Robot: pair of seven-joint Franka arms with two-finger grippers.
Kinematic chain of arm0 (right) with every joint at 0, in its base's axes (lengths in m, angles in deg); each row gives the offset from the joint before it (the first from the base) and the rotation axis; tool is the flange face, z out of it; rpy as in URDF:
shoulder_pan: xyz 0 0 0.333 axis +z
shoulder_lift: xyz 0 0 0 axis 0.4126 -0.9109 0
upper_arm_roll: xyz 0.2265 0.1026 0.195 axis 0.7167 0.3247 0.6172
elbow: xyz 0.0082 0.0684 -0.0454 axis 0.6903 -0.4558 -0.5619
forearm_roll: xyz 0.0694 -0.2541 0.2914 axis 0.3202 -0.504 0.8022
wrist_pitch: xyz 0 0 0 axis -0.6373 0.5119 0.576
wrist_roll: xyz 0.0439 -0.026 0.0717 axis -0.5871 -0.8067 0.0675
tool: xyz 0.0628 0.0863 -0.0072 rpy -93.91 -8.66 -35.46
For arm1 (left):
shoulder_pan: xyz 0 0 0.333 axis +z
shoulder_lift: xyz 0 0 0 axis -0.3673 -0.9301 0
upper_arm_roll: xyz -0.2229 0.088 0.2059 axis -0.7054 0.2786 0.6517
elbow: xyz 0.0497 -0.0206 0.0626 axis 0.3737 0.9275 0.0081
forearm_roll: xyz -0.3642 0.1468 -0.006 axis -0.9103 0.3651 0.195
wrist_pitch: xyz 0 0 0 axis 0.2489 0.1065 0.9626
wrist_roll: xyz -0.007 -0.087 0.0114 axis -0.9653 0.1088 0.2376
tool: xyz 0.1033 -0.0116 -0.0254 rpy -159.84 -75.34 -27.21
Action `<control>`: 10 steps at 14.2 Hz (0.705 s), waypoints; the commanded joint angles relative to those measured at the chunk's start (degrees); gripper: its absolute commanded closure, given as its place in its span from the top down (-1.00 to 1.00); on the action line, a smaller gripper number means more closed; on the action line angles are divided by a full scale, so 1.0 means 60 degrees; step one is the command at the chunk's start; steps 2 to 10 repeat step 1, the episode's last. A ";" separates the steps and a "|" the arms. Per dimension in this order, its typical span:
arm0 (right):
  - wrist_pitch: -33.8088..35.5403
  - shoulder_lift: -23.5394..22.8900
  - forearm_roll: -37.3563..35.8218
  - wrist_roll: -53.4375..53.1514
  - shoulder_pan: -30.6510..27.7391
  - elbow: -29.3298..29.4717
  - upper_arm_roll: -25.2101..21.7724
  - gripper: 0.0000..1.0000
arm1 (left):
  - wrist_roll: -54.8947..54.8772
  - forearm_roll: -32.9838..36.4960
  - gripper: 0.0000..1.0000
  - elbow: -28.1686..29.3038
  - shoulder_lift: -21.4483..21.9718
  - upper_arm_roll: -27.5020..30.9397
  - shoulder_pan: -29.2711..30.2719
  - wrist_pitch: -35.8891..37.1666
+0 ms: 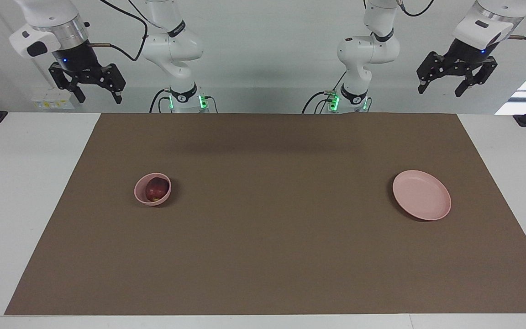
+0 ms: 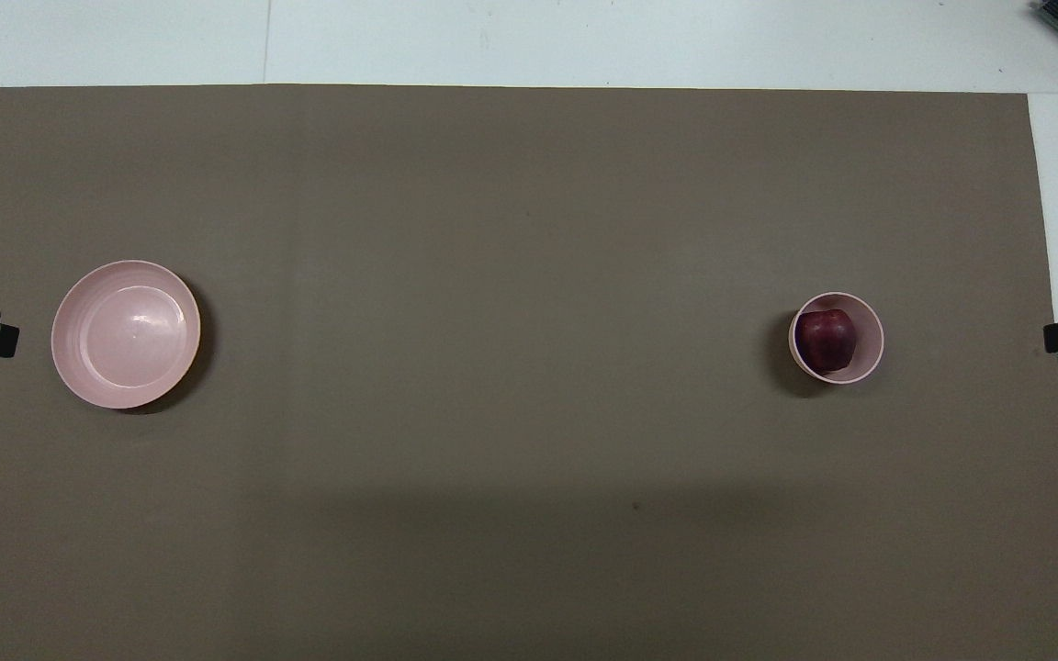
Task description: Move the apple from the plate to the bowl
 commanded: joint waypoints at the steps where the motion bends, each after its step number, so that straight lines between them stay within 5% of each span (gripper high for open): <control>1: -0.0103 0.0266 -0.0192 -0.0146 -0.0007 -0.0305 0.0078 1.00 | -0.0136 0.0035 1.00 -0.0034 0.0084 -0.0067 0.0134 0.0080; 10: -0.0103 0.0266 -0.0192 -0.0146 -0.0007 -0.0305 0.0078 1.00 | -0.0136 0.0035 1.00 -0.0034 0.0084 -0.0067 0.0134 0.0080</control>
